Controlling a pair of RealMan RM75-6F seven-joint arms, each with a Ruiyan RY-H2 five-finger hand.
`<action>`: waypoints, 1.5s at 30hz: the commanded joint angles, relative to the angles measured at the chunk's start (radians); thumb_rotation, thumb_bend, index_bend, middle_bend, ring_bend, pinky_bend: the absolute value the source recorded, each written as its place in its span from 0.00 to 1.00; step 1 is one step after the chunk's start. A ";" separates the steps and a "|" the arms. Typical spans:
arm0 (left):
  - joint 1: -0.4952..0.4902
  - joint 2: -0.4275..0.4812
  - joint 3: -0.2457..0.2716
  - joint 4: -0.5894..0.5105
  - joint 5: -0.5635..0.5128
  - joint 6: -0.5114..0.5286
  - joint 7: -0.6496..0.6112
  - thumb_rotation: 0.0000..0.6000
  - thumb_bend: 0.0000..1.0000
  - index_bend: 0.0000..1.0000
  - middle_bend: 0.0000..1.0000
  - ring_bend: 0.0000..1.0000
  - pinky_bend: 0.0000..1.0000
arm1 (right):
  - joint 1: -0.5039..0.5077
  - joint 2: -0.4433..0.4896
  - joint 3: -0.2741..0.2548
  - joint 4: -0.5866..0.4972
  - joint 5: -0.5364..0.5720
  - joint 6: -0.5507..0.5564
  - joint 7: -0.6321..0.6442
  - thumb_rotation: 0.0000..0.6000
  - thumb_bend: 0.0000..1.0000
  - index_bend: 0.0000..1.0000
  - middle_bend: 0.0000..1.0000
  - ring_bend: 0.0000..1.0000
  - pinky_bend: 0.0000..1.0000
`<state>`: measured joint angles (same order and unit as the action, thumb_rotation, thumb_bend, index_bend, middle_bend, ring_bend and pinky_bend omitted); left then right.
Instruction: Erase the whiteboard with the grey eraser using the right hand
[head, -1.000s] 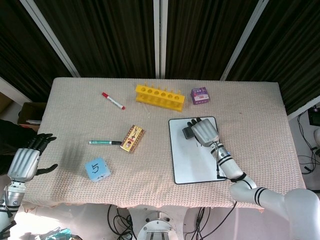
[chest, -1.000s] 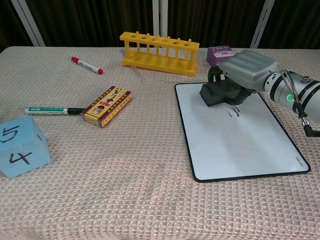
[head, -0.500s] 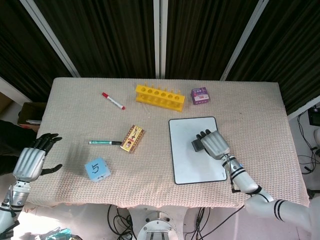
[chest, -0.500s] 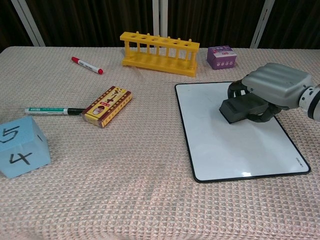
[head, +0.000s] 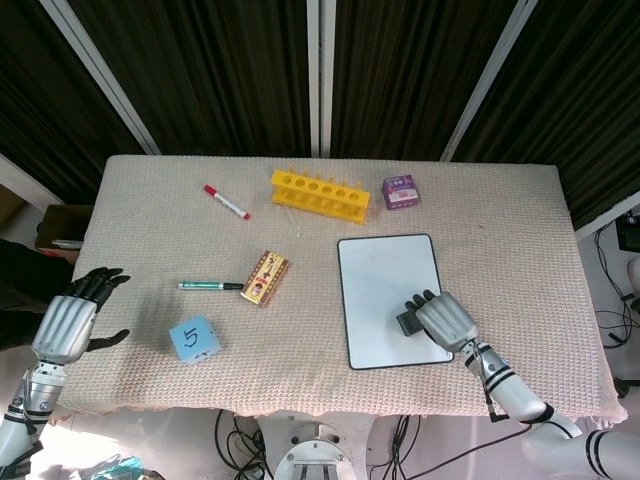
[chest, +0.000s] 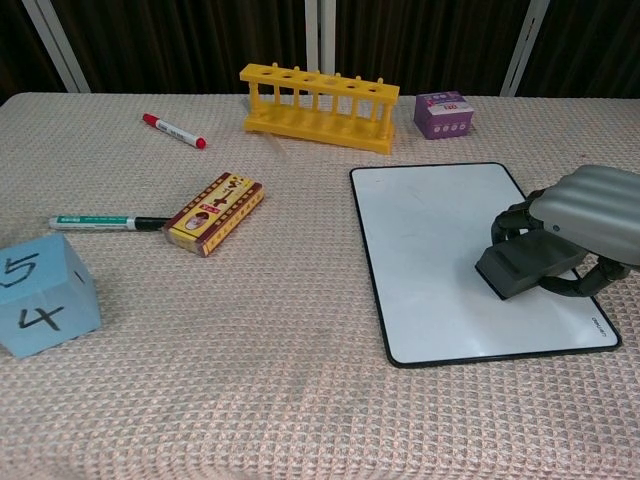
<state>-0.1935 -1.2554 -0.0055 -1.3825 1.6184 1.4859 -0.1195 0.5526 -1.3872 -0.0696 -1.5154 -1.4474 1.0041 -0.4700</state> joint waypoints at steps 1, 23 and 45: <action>0.000 0.001 0.001 -0.001 0.002 0.001 -0.001 1.00 0.00 0.21 0.17 0.13 0.28 | -0.018 0.027 -0.017 -0.035 -0.033 0.030 0.012 1.00 0.38 0.94 0.79 0.68 0.79; 0.008 0.004 0.003 -0.005 0.001 0.012 -0.004 1.00 0.00 0.22 0.17 0.13 0.27 | -0.090 -0.027 0.130 0.353 0.108 0.109 0.205 1.00 0.38 0.91 0.78 0.68 0.79; 0.042 -0.003 -0.030 0.009 -0.025 0.089 0.032 0.87 0.05 0.20 0.17 0.08 0.23 | -0.202 0.137 0.072 0.195 -0.006 0.241 0.338 1.00 0.12 0.00 0.00 0.00 0.00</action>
<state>-0.1652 -1.2554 -0.0266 -1.3824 1.6023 1.5525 -0.0821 0.4215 -1.3197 0.0277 -1.2373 -1.3956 1.1077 -0.1061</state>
